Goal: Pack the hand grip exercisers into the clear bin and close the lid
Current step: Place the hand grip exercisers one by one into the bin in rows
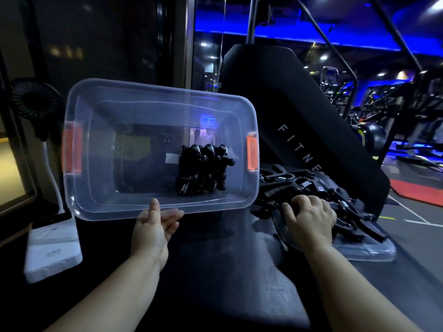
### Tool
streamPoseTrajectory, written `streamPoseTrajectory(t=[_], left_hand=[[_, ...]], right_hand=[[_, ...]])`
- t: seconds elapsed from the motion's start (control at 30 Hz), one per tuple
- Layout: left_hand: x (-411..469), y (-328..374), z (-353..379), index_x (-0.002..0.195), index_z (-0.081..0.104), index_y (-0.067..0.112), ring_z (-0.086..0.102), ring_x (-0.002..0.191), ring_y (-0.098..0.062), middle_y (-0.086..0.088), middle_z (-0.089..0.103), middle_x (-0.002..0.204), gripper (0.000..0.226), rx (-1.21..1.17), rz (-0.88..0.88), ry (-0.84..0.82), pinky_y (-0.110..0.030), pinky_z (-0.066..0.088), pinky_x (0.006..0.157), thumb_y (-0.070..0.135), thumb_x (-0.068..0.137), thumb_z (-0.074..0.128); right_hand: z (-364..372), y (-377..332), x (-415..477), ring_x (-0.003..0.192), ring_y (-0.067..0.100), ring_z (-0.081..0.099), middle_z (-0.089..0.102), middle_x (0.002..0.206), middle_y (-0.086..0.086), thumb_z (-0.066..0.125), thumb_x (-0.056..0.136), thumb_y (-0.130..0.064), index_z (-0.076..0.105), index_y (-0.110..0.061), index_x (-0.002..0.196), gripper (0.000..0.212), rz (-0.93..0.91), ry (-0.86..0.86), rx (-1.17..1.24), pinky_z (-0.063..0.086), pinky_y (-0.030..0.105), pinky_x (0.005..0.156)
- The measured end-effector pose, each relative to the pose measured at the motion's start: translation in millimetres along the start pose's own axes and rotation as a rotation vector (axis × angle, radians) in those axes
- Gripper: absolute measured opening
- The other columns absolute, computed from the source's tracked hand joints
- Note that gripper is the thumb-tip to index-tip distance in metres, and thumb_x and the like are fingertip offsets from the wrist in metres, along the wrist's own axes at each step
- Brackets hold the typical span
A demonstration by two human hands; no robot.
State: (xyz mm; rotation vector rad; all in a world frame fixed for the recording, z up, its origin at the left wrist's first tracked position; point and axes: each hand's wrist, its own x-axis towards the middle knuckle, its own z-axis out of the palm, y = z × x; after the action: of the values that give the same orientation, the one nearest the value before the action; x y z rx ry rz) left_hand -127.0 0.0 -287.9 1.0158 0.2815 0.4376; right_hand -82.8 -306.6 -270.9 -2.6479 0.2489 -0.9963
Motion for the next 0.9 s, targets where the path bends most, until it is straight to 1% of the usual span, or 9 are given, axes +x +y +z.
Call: streamPoseTrajectory(t=[0.1, 0.2, 0.3, 0.37, 0.43, 0.53, 0.6, 0.77, 0.9], left_hand=[[0, 0, 0, 0.094, 0.054, 0.014, 0.073, 0.069, -0.013, -0.002, 0.074, 0.069, 0.034, 0.003, 0.003, 0.007, -0.023, 0.050, 0.061, 0.045, 0.098, 0.043], [0, -1, 0, 0.090, 0.053, 0.016, 0.073, 0.069, -0.013, -0.001, 0.074, 0.068, 0.031, -0.006, 0.002, 0.014, -0.023, 0.050, 0.060, 0.045, 0.098, 0.044], [1, -1, 0, 0.092, 0.053, 0.015, 0.073, 0.070, -0.013, -0.001, 0.074, 0.069, 0.031, -0.004, -0.001, 0.013, -0.024, 0.050, 0.062, 0.045, 0.098, 0.044], [2, -1, 1, 0.095, 0.053, 0.016, 0.073, 0.071, -0.014, -0.001, 0.074, 0.070, 0.031, -0.001, 0.000, 0.019, -0.024, 0.050, 0.061, 0.045, 0.098, 0.044], [2, -1, 1, 0.094, 0.053, 0.017, 0.073, 0.070, -0.013, -0.001, 0.074, 0.069, 0.029, 0.000, 0.005, 0.026, -0.023, 0.050, 0.059, 0.045, 0.098, 0.044], [1, -2, 2, 0.092, 0.053, 0.017, 0.073, 0.071, -0.014, -0.002, 0.074, 0.071, 0.030, 0.010, 0.011, 0.028, -0.022, 0.051, 0.058, 0.045, 0.097, 0.044], [2, -2, 2, 0.096, 0.054, 0.015, 0.073, 0.071, -0.014, -0.005, 0.075, 0.073, 0.033, 0.013, 0.005, 0.024, -0.023, 0.051, 0.059, 0.046, 0.097, 0.044], [1, -1, 1, 0.108, 0.053, 0.008, 0.073, 0.071, -0.014, -0.005, 0.074, 0.072, 0.040, 0.013, 0.000, 0.015, -0.023, 0.051, 0.058, 0.046, 0.098, 0.043], [1, 0, 1, 0.108, 0.053, 0.007, 0.073, 0.070, -0.015, -0.006, 0.074, 0.073, 0.041, 0.009, -0.007, 0.009, -0.020, 0.052, 0.055, 0.046, 0.098, 0.043]], right_hand=[[1, 7, 0, 0.125, 0.026, 0.036, 0.056, 0.123, 0.004, 0.055, 0.086, -0.051, 0.060, -0.025, 0.113, 0.038, 0.060, 0.007, -0.013, 0.015, 0.046, 0.110], [0, 10, 3, 0.128, 0.023, 0.034, 0.054, 0.127, 0.004, 0.055, 0.086, -0.052, 0.057, -0.022, 0.119, 0.045, 0.098, 0.035, 0.030, 0.008, 0.046, 0.112], [-1, 8, 13, 0.132, 0.024, 0.031, 0.051, 0.132, 0.005, 0.051, 0.088, -0.052, 0.053, -0.022, 0.126, 0.049, 0.085, 0.013, 0.004, 0.004, 0.046, 0.113], [-2, 5, 26, 0.133, 0.027, 0.030, 0.048, 0.137, 0.006, 0.047, 0.090, -0.052, 0.050, -0.023, 0.130, 0.050, 0.074, -0.034, -0.036, 0.007, 0.047, 0.112], [0, 3, 39, 0.134, 0.028, 0.029, 0.043, 0.143, 0.007, 0.044, 0.091, -0.053, 0.047, -0.026, 0.133, 0.050, 0.054, -0.115, -0.094, 0.015, 0.047, 0.110], [3, 2, 55, 0.137, 0.028, 0.027, 0.032, 0.151, 0.001, 0.041, 0.093, -0.052, 0.042, -0.028, 0.138, 0.052, 0.045, -0.271, -0.163, 0.027, 0.047, 0.106], [5, 0, 62, 0.133, 0.031, 0.033, 0.032, 0.150, -0.002, 0.042, 0.092, -0.052, 0.043, -0.029, 0.137, 0.050, 0.061, -0.324, -0.172, 0.031, 0.047, 0.102], [9, -11, 70, 0.118, 0.034, 0.047, 0.038, 0.133, 0.012, 0.046, 0.088, -0.058, 0.052, -0.026, 0.128, 0.051, 0.118, -0.307, -0.208, 0.039, 0.044, 0.094], [11, -17, 75, 0.120, 0.035, 0.046, 0.046, 0.130, 0.017, 0.045, 0.085, -0.067, 0.048, -0.029, 0.130, 0.059, 0.184, -0.320, -0.280, 0.037, 0.045, 0.095]])
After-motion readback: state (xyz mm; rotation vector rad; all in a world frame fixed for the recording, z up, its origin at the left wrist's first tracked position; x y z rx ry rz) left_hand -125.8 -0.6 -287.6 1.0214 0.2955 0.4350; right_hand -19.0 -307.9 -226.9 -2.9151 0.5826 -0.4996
